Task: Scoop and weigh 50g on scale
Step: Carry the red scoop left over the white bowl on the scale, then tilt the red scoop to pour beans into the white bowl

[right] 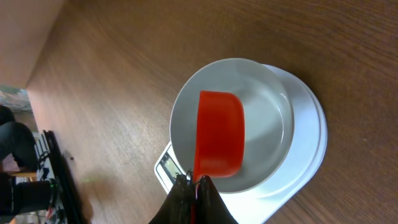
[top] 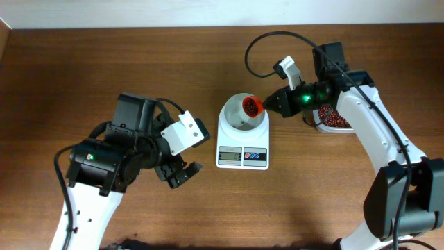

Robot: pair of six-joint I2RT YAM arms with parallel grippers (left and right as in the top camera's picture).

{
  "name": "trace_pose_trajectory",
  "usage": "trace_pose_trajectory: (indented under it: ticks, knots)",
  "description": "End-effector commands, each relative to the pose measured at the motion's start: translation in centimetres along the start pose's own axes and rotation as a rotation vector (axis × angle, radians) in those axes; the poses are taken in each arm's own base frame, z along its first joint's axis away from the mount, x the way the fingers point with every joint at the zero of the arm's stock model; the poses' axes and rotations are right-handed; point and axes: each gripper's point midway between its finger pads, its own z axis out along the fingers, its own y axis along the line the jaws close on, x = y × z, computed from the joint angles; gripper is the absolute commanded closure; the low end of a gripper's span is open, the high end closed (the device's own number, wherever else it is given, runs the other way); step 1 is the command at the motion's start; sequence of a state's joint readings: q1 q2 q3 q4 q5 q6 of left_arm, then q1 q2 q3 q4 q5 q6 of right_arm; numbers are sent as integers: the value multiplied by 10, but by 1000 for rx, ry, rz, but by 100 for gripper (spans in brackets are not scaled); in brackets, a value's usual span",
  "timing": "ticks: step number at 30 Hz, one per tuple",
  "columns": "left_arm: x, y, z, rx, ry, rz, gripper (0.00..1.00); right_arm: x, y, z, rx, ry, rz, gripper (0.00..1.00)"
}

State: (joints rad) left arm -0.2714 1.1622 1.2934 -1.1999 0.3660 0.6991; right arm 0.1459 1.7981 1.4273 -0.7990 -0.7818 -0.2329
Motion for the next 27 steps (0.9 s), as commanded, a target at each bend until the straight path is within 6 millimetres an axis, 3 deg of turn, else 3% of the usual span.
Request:
trace_pose_trajectory:
  ticks: [1, 15, 27]
  knots:
    - [-4, 3, -6, -17, -16, -2, 1, -4, 8, -1, 9, -11, -61, 96]
    - [-4, 3, -6, -17, -16, -2, 1, -6, 12, 2, 7, -11, -258, 96]
    - [-4, 3, -6, -17, -16, -2, 1, -3, 14, -2, 21, 1, -255, 96]
